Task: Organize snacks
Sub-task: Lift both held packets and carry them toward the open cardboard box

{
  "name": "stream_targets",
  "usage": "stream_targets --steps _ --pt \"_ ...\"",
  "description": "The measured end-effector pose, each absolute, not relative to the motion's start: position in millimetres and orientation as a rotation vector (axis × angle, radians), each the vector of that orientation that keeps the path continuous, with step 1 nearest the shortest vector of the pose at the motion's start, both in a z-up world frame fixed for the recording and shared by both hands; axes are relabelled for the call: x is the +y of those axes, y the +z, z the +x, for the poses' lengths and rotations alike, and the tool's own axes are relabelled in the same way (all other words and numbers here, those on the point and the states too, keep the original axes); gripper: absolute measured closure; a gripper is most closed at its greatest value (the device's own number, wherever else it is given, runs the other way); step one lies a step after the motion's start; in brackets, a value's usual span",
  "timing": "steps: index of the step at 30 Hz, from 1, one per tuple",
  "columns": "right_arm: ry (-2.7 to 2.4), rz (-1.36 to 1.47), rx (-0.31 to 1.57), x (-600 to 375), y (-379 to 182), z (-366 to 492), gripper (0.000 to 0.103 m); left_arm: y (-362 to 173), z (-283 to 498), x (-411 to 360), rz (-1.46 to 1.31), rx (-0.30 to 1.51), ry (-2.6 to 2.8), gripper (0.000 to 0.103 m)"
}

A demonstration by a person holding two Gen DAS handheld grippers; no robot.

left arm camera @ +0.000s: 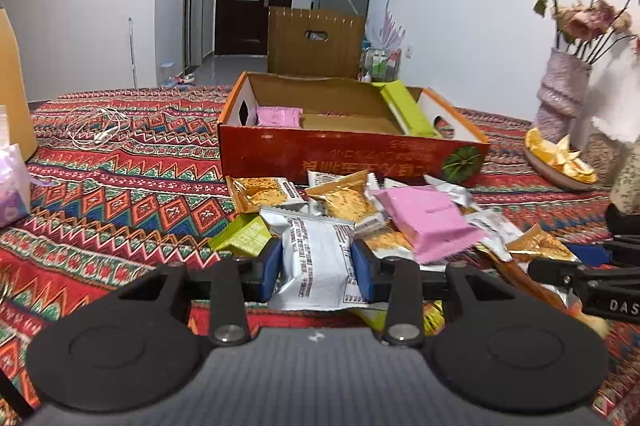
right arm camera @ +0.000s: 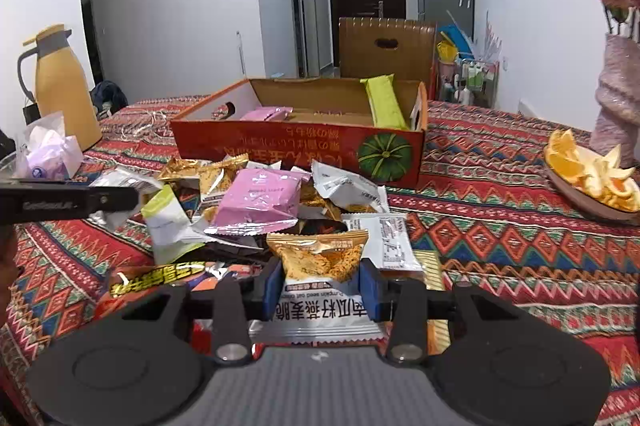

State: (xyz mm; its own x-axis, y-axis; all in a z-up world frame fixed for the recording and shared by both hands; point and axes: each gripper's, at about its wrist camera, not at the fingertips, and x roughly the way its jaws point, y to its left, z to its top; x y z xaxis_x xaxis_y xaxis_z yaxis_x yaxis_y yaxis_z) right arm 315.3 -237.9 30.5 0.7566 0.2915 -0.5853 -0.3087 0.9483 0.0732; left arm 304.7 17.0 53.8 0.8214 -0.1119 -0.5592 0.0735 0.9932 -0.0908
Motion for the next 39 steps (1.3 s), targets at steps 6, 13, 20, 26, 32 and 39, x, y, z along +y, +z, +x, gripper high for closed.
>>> stream_targets --steps 6,13,20,26,32,39 --pt "0.326 -0.015 0.586 -241 45 278 0.063 68 262 15 -0.078 0.564 -0.105 0.064" --pt "0.342 -0.006 0.548 -237 56 231 0.063 77 212 17 -0.081 0.531 -0.112 0.064" --pt "0.371 -0.009 0.526 -225 61 193 0.063 84 175 21 -0.086 0.495 -0.123 0.064" --pt "0.38 -0.02 0.506 -219 67 172 0.063 88 157 27 -0.098 0.479 -0.124 0.064" --pt "0.384 -0.027 0.494 -215 71 166 0.063 90 151 33 -0.103 0.465 -0.118 0.064" --pt "0.382 -0.034 0.489 -212 73 177 0.063 89 163 36 -0.114 0.475 -0.115 0.064"
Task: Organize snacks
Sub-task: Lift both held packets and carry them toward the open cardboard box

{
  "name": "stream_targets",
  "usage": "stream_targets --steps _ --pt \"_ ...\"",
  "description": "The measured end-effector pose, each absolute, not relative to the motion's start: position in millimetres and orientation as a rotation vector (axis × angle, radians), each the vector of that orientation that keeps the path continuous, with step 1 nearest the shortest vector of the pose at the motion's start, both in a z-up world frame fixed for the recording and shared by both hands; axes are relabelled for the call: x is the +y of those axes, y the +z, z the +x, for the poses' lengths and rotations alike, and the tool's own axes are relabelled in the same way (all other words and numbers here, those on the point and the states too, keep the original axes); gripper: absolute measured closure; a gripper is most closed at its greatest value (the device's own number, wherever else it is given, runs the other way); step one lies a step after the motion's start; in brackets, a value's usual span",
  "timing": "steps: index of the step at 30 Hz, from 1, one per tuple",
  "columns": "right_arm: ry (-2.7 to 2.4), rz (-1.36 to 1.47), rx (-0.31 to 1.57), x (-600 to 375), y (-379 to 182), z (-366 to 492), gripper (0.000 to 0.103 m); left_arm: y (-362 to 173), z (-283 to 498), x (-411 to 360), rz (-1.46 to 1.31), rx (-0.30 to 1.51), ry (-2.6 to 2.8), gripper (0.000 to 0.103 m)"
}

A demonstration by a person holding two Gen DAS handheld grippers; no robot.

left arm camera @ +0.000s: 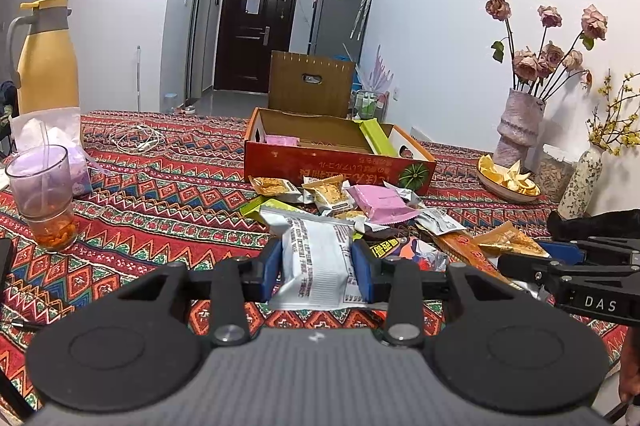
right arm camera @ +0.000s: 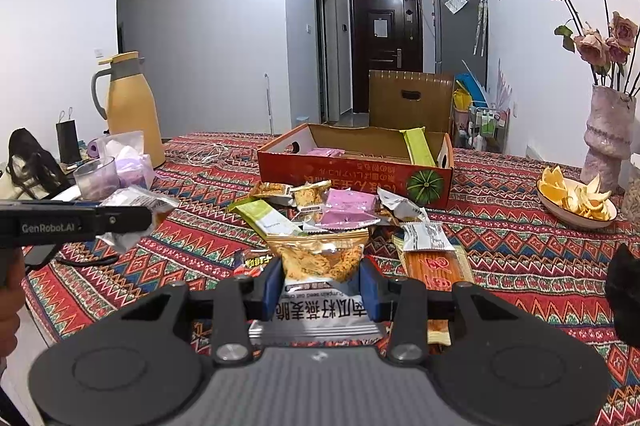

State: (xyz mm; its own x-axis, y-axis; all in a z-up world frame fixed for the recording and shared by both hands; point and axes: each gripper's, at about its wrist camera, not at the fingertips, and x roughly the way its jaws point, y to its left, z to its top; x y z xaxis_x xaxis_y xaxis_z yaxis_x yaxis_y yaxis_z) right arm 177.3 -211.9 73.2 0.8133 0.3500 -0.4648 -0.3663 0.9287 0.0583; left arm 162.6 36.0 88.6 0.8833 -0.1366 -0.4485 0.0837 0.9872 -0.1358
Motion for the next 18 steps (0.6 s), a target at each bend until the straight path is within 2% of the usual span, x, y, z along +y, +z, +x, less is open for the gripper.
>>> stream_targets --steps 18 --pt "0.391 -0.071 0.48 -197 79 258 0.063 96 238 42 -0.096 0.473 -0.105 0.064"
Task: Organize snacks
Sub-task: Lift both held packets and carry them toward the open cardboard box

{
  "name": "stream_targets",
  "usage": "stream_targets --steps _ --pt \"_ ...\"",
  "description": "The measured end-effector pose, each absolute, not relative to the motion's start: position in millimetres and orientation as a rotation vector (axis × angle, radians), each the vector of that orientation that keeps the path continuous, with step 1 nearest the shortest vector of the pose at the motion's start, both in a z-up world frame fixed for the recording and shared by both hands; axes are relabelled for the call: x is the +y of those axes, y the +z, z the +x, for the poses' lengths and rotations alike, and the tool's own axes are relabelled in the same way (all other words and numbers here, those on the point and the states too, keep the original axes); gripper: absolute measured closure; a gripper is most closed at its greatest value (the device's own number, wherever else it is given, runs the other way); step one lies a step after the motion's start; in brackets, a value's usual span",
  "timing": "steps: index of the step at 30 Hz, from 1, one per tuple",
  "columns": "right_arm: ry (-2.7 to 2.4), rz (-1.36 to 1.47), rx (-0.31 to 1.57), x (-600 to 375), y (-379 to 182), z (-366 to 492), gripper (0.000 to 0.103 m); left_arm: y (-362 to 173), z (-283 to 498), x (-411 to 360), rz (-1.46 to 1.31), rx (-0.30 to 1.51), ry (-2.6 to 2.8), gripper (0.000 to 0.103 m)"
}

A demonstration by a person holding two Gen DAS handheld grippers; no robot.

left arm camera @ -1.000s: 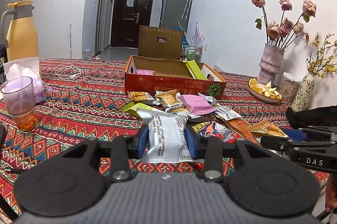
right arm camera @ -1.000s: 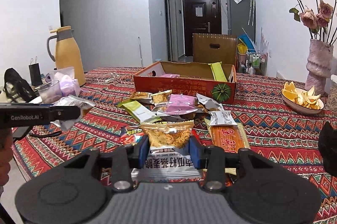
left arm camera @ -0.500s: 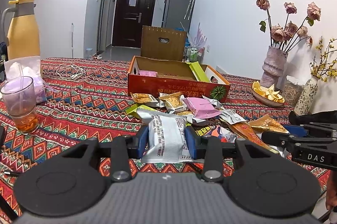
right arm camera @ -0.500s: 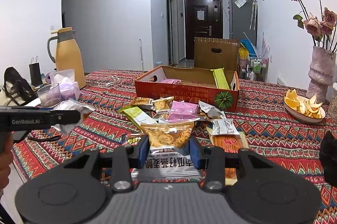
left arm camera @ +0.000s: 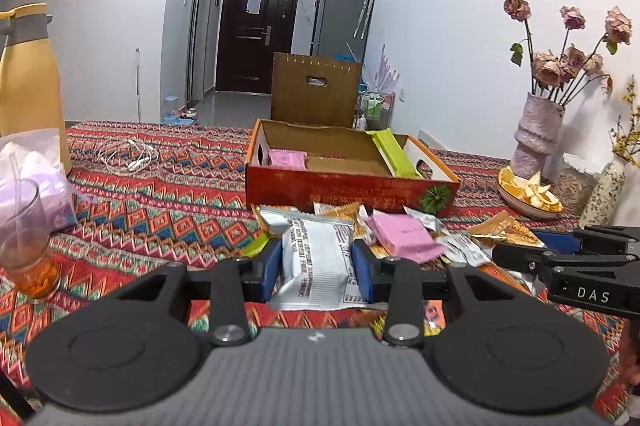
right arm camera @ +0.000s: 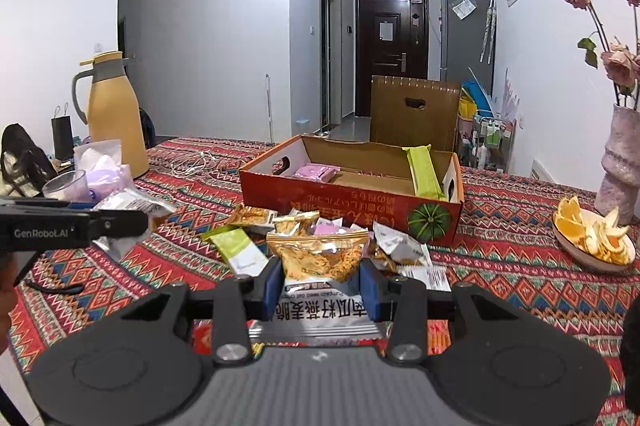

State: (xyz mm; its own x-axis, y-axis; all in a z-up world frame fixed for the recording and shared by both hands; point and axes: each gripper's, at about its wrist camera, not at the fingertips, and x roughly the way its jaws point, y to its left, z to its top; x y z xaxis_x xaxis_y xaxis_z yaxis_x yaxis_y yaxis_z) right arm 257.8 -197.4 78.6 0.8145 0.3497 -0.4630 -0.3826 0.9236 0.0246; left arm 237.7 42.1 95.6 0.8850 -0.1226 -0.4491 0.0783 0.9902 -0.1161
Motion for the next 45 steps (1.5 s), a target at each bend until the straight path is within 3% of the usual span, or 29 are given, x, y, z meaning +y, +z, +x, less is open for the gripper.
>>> stream_targets --steps 45 --pt "0.413 -0.089 0.521 -158 72 539 0.063 87 539 34 -0.066 0.521 -0.169 0.064"
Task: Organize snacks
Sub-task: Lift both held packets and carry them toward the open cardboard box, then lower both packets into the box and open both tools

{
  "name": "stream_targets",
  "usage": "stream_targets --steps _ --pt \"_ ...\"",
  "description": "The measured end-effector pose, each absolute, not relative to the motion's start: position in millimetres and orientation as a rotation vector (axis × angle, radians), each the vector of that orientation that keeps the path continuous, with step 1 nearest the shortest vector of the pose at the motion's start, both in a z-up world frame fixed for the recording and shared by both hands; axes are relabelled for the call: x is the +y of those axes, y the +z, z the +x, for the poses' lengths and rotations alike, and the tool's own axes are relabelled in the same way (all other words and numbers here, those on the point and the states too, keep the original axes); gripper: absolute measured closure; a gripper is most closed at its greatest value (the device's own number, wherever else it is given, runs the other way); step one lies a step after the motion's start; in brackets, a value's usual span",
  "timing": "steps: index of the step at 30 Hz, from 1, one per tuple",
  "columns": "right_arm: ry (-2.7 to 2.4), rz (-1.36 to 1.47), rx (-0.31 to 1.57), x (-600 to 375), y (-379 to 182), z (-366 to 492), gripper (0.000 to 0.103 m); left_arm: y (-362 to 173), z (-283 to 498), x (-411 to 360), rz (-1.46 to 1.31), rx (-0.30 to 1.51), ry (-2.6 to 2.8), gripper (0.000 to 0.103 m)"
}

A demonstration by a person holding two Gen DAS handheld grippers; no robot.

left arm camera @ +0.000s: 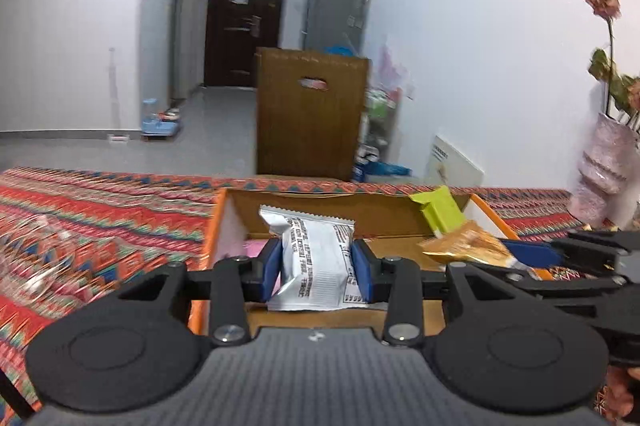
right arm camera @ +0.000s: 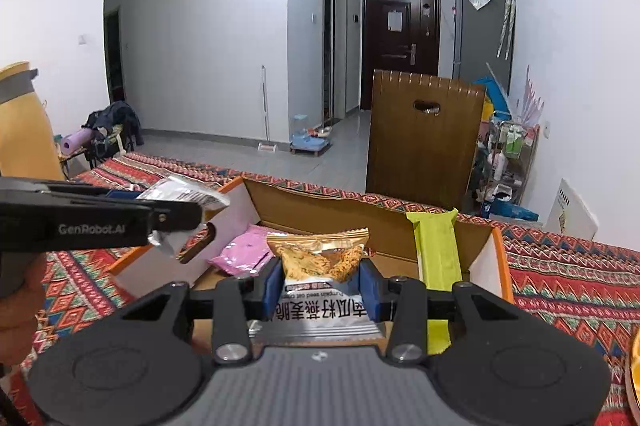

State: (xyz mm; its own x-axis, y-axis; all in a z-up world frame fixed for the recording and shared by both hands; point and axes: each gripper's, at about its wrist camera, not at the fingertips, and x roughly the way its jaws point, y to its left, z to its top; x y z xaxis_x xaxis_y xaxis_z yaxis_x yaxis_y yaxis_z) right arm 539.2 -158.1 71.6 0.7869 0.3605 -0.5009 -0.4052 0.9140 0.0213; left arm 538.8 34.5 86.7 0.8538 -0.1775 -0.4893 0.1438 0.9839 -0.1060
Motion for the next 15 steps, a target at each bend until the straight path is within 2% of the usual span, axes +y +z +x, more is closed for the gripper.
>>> stream_targets --steps 9,15 --pt "0.402 -0.018 0.691 -165 57 641 0.063 87 625 34 -0.16 0.633 -0.214 0.064" --pt "0.346 -0.024 0.827 -158 30 697 0.063 57 676 25 -0.178 0.8 -0.218 0.064"
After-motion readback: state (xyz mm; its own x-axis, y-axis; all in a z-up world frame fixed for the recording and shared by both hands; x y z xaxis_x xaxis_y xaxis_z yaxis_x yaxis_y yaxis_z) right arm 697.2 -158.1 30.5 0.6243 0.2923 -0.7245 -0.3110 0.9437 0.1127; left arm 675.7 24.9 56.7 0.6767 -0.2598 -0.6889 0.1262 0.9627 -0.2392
